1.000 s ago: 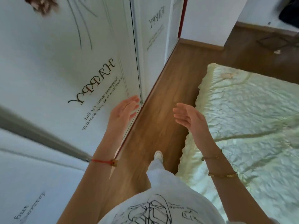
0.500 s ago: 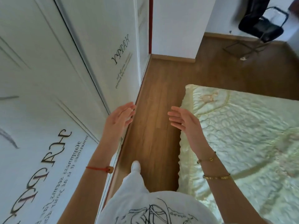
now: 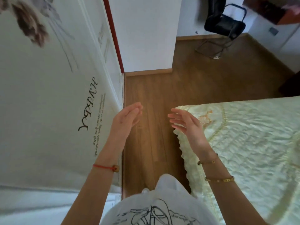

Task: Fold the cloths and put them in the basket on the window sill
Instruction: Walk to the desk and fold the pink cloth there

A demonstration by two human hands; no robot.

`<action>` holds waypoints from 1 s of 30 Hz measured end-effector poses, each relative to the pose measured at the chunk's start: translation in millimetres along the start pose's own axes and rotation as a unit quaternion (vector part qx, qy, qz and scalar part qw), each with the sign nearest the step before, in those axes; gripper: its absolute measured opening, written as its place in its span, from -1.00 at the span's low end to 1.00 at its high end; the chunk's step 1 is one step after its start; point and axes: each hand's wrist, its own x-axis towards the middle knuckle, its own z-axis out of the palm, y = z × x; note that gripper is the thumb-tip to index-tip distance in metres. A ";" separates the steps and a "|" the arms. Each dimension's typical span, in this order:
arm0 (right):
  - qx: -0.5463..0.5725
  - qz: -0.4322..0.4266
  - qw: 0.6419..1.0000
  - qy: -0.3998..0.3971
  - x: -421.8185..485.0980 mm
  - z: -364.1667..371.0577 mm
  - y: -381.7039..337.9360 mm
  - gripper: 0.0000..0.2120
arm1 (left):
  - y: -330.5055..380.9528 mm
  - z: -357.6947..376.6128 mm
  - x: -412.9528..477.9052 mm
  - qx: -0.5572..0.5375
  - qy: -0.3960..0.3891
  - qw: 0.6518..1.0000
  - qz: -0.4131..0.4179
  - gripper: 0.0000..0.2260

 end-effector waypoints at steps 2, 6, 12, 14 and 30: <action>0.005 0.003 1.000 0.025 37.8 -0.4 -4.7 -0.67 | 5.8 4.9 48.2 0.012 -0.023 1.000 0.005 -0.71; 0.016 0.006 0.998 0.065 124.5 -8.4 -10.9 -0.66 | 13.2 21.1 150.7 0.031 -0.059 0.998 0.013 -0.70; 0.012 0.000 0.996 0.088 282.0 -32.2 -30.0 -0.65 | 30.1 59.1 314.2 0.017 -0.079 0.996 0.026 -0.74; 0.006 -0.003 0.996 0.086 339.9 -41.0 -43.6 -0.65 | 42.0 75.1 368.5 0.018 -0.082 0.996 0.026 -0.69; -0.013 -0.005 0.991 0.133 727.0 -95.2 -105.9 -0.65 | 100.8 168.6 764.3 -0.001 -0.129 0.991 0.047 -0.48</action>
